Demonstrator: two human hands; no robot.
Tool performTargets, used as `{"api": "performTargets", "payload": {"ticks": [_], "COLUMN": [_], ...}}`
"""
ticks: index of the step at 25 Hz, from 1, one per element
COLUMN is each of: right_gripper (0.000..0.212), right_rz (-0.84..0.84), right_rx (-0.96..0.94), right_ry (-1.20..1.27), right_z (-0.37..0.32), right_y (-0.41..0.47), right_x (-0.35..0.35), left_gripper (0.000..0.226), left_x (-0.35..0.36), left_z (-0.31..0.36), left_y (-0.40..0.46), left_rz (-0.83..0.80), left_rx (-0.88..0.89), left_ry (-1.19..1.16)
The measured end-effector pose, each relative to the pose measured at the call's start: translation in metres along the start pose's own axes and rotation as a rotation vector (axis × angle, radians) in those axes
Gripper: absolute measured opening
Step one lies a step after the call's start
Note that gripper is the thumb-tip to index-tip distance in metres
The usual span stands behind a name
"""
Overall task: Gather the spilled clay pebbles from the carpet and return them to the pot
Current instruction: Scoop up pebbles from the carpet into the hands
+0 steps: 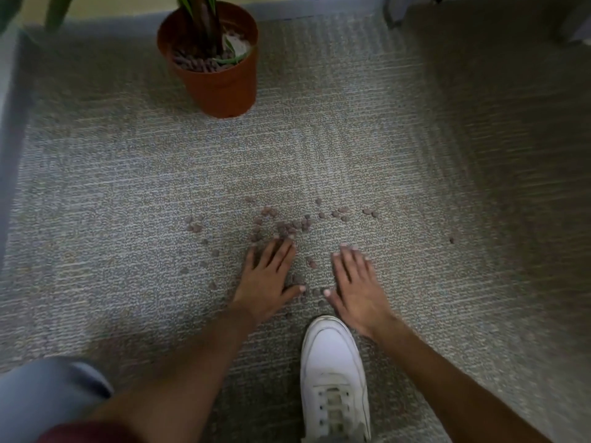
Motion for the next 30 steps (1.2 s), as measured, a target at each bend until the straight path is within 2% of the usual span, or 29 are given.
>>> {"api": "performTargets", "payload": {"ticks": [2,3,6,7,10,11,13,17,19,21,24,30], "right_gripper": [0.073,0.070,0.065,0.071,0.109,0.117,0.119,0.100,0.091,0.087,0.082,0.046], "right_rz": [-0.031,-0.023,0.082,0.054,-0.230,-0.268,-0.233,-0.110,-0.068,-0.032,-0.037,0.007], "right_rx": [-0.220,-0.250,-0.111,-0.074,-0.012,-0.022,-0.040,-0.056,-0.042,-0.062,-0.107,-0.193], "right_ry": [0.088,0.161,0.260,0.236,0.161,0.141,0.151,0.271,0.374,0.371,0.354,0.294], "right_z": [-0.017,-0.020,0.004,0.019,0.052,0.054,0.046,0.021,0.008,-0.007,-0.031,-0.070], "right_y": [0.008,0.011,0.007,0.002,-0.018,-0.023,-0.026,-0.011,0.001,0.014,0.032,0.042], "right_x": [-0.016,-0.027,-0.055,-0.059,-0.054,-0.048,-0.037,-0.028,-0.028,-0.029,-0.032,-0.032], "left_gripper": [0.087,0.088,0.100,0.105,0.119,0.121,0.120,0.100,0.078,0.055,0.031,0.018], "left_x": [-0.011,-0.017,-0.025,-0.025,-0.026,-0.026,-0.026,-0.034,-0.038,-0.043,-0.046,-0.044], "left_z": [0.000,-0.002,-0.021,-0.031,-0.053,-0.054,-0.049,-0.029,-0.017,-0.007,0.004,0.010], "left_y": [0.014,0.016,0.000,-0.008,-0.028,-0.032,-0.033,-0.016,-0.010,-0.006,-0.005,-0.007], "left_rz": [0.011,0.032,0.030,0.009,-0.102,-0.139,-0.161,-0.113,-0.054,0.023,0.056,0.158], "left_rx": [0.054,0.059,0.057,0.038,-0.038,-0.047,-0.073,-0.076,-0.074,-0.115,-0.158,-0.221], "left_ry": [0.004,0.007,0.064,0.091,0.136,0.146,0.116,-0.157,-0.252,-0.318,-0.357,-0.481]}}
Point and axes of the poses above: each hand's wrist, its own y-axis towards the middle knuckle, its own x-axis out of the palm, z = x × y, the point moved 1 cm from there along y, towards the middle knuckle, and after that the axes turned 6 degrees about x, right-handed, at the moved point
